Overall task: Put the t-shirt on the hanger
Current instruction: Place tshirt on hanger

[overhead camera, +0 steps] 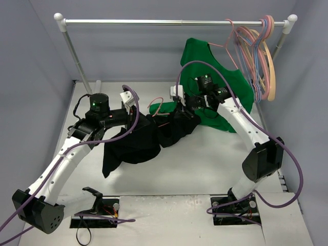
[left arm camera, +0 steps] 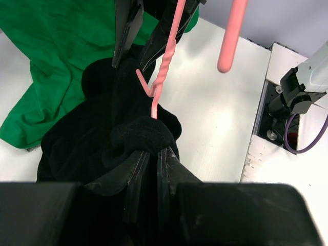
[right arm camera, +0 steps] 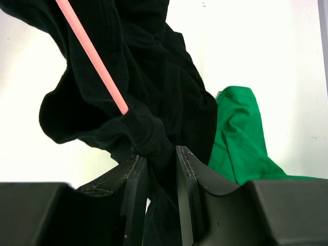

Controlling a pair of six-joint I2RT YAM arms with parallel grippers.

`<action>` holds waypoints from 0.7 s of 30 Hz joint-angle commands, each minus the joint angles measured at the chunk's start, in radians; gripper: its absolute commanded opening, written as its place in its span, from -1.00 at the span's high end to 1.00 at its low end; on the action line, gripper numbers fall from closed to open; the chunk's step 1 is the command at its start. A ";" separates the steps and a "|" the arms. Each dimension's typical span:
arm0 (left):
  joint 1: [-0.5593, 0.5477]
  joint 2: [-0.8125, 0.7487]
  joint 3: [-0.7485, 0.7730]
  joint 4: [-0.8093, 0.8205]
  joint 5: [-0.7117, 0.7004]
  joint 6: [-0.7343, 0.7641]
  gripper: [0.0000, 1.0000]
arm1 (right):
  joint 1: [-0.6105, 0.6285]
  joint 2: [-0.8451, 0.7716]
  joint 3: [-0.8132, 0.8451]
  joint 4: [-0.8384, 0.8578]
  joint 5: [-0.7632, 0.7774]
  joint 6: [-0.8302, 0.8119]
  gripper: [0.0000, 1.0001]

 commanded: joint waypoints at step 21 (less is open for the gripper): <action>0.011 -0.050 0.143 -0.135 -0.398 0.164 0.71 | -0.026 -0.191 -0.026 0.189 0.104 0.187 1.00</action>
